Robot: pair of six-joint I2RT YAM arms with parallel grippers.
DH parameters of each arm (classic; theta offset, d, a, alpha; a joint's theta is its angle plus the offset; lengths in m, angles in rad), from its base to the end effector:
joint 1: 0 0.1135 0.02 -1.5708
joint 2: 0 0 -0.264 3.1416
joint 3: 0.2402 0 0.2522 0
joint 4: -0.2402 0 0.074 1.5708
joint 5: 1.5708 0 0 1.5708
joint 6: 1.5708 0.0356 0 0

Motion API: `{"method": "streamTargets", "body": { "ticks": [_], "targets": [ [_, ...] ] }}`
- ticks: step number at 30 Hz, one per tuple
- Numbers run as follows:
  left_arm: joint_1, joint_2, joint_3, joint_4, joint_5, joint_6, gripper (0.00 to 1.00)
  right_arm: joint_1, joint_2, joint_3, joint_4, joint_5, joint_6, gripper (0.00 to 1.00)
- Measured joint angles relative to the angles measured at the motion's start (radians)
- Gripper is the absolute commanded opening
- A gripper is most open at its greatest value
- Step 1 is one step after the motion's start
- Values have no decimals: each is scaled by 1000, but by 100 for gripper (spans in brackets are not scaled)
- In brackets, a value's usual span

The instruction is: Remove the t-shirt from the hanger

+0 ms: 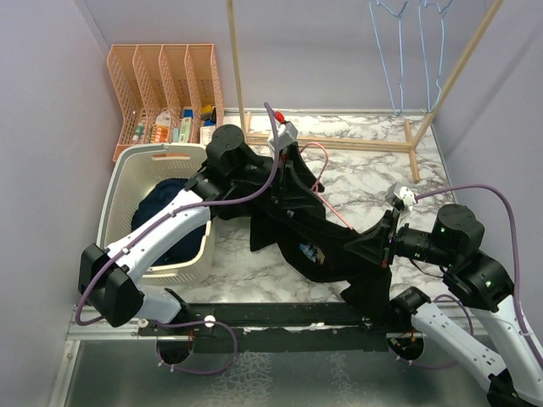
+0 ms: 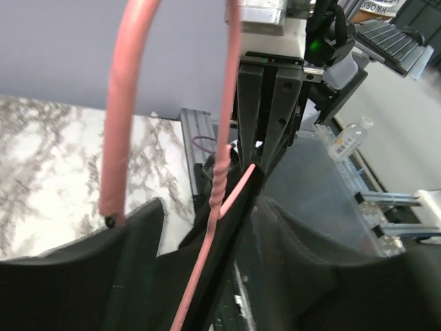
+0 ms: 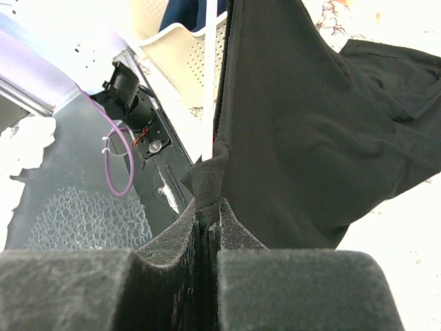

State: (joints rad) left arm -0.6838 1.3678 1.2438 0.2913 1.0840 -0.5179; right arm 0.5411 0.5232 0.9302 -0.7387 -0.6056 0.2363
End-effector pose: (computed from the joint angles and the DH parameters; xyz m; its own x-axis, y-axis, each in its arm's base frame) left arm 0.2178 -0.2181 0.4164 -0.3686 0.0016 -0.9296 0.9076 -0.2154 -0.3603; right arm 0.0668 0.0638 0.3638 -0.4785 -0.0630 -0.8758 -0.7949 0.4549 0.4016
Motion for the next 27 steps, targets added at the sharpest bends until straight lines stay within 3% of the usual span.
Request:
{"method": "streamTargets", "body": {
  "ticks": [1, 2, 13, 16, 19, 20, 23, 27],
  "targets": [
    [-7, 4, 0, -22, -5, 13, 11, 0, 1, 0, 3, -2, 2, 1],
    [-11, 6, 0, -38, -9, 23, 0, 0, 1, 0, 5, -3, 3, 1],
    [-21, -68, -16, -123, -14, 109, 0, -3, 3, -6, 3, 6, 2, 2],
    [-26, -90, -18, -152, -35, 124, 0, -3, 3, -6, 9, 6, 2, 17],
    [-30, -110, -18, -189, -63, 142, 0, -2, 1, -6, 19, 28, 6, 50],
    [-31, -117, -18, -203, -74, 151, 0, -2, 0, -6, 23, 45, 14, 57],
    [-31, -141, -10, -267, -143, 193, 0, -4, -9, -6, 23, 86, 24, 65],
    [-32, -163, 51, -372, -230, 248, 0, -4, -31, -2, 13, 147, 33, 68]
  ]
}}
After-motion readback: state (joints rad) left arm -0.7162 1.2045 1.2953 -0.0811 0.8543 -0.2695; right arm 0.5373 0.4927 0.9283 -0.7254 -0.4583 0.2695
